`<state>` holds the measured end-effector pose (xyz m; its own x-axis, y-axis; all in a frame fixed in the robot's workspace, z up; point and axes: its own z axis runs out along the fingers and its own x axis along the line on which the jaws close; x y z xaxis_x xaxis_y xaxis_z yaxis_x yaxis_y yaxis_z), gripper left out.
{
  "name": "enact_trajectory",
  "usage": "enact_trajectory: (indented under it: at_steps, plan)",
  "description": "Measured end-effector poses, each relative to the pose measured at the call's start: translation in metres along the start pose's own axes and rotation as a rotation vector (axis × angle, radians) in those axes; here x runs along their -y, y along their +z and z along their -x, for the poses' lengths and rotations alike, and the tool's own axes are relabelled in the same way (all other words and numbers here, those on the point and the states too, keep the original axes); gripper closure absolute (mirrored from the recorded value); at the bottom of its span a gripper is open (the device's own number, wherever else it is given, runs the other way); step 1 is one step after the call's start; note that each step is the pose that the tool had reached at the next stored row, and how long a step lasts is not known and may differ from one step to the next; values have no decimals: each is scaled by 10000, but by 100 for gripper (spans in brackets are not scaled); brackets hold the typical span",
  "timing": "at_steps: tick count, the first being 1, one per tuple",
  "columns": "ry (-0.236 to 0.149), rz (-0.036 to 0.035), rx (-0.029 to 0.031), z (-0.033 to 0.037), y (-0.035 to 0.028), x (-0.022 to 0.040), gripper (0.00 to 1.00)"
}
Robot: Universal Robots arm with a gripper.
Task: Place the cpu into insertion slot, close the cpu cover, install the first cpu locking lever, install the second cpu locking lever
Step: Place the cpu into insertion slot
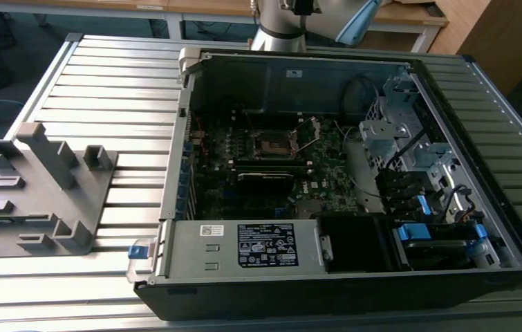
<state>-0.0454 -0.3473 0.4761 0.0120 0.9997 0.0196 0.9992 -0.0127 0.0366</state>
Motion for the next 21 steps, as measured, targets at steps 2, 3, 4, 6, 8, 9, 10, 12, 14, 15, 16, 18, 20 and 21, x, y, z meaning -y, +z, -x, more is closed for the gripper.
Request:
enact_trajectory:
  at_steps: [2,3,4,6,8,9,10,12,14,15,16,18,20,21]
  plan:
    - [0,0,-1,1,24,1,46]
    - [0,1,-1,1,35,1,46]
    - [0,1,-1,1,40,1,46]
    - [0,0,0,1,40,1,46]
    - [0,0,0,1,41,2,46]
    - [0,0,0,1,41,2,46]
    - [0,0,0,1,41,2,46]
    - [0,0,0,1,41,1,46]
    - [0,0,-1,1,42,2,46]
    - [0,1,-3,1,46,2,46]
    - [1,1,-2,1,52,2,46]
    - [0,0,0,1,69,2,46]
    - [0,0,0,2,89,6,46]
    - [0,0,2,2,97,17,46]
